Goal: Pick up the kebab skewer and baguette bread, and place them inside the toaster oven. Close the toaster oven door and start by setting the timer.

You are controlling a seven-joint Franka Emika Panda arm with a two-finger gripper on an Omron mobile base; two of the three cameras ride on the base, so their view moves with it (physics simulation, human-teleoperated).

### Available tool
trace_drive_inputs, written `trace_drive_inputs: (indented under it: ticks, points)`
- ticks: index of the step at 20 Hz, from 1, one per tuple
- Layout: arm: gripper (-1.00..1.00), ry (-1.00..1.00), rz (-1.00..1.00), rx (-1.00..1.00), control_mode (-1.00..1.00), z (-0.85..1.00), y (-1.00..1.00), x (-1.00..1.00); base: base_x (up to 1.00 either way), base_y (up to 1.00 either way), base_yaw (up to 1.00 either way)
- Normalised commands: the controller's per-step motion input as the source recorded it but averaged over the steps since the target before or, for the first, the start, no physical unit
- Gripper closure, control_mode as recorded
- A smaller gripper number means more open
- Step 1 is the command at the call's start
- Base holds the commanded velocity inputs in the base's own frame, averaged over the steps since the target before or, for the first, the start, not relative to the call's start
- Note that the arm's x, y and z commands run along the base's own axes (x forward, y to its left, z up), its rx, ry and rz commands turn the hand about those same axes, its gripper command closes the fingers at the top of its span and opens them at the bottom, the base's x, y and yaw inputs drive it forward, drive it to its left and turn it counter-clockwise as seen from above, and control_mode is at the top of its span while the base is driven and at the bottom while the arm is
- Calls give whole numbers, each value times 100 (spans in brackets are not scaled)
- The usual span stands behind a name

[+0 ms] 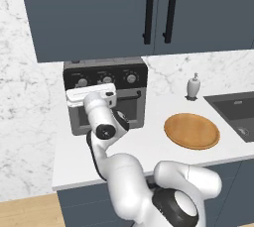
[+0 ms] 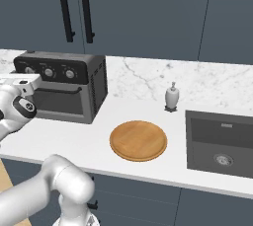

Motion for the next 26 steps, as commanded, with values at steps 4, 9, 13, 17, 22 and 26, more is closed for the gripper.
trace_drive_inputs:
  ticks: [4, 9, 13, 17, 22, 26]
  points:
    - [-100, -2, -1, 0, -100, -2, 12, 0, 0, 0, 0]
    - [-100, 0, -2, 0, -100, 0, 14, 0, 0, 0, 0]
    - [-100, 0, -5, 2, -100, 0, 1, 0, 0, 0, 0]
    - [-100, 0, -9, 3, -100, 0, 0, 0, 0, 0, 0]
    - [-100, 0, -6, 5, -100, -1, 2, 0, 0, 0, 0]
    - [-100, 0, -1, 4, -100, -6, 0, 0, 0, 0, 0]
